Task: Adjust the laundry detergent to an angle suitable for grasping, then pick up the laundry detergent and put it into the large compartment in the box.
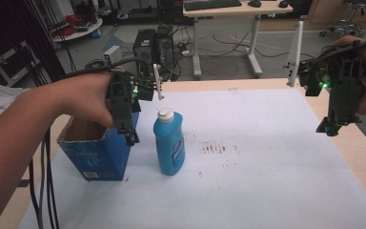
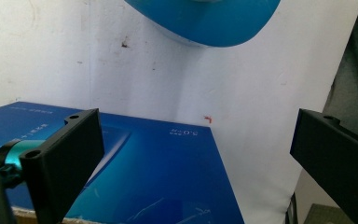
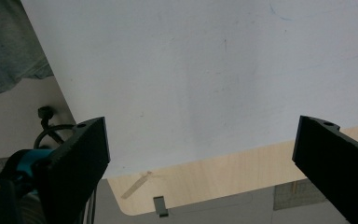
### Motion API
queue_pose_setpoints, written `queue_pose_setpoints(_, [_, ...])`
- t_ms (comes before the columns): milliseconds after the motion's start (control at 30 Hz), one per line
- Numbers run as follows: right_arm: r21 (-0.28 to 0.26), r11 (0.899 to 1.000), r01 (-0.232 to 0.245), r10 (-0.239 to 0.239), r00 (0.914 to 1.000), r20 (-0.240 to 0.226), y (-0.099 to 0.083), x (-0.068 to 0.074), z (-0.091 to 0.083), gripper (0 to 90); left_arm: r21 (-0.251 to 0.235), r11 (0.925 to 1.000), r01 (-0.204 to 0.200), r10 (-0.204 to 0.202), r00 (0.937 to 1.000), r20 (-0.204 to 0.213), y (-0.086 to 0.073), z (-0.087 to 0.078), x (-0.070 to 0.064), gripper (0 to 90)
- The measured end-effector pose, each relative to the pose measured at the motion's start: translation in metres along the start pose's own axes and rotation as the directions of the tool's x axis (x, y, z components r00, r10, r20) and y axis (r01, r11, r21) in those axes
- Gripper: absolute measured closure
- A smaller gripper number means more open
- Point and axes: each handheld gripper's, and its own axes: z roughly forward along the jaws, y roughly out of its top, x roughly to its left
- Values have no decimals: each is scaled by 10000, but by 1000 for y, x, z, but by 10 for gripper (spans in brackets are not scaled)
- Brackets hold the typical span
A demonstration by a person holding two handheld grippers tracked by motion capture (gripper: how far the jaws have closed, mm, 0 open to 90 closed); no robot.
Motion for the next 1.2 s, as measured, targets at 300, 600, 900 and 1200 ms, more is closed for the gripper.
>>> queue_pose_setpoints(300, [-142, 9998, 109, -108, 9999, 65, 3, 6, -2, 29, -14, 10000, 1, -1, 10000, -3, -3, -2, -2, 27])
queue_pose_setpoints(600, [0, 9995, 331, -331, 9994, 98, 6, 7, -1, 29, -76, 10000, 39, -39, 10000, 44, -3, -4, -5, 27])
queue_pose_setpoints(900, [-197, 9997, 143, -140, 9998, 168, 4, 8, -6, 29, -107, 9999, -18, 18, 10000, 19, -4, -6, -6, 27])
queue_pose_setpoints(1200, [-52, 9998, 198, -198, 9997, 111, 7, 7, -4, 29, -124, 9999, 31, -31, 10000, 44, -6, -4, -3, 27])
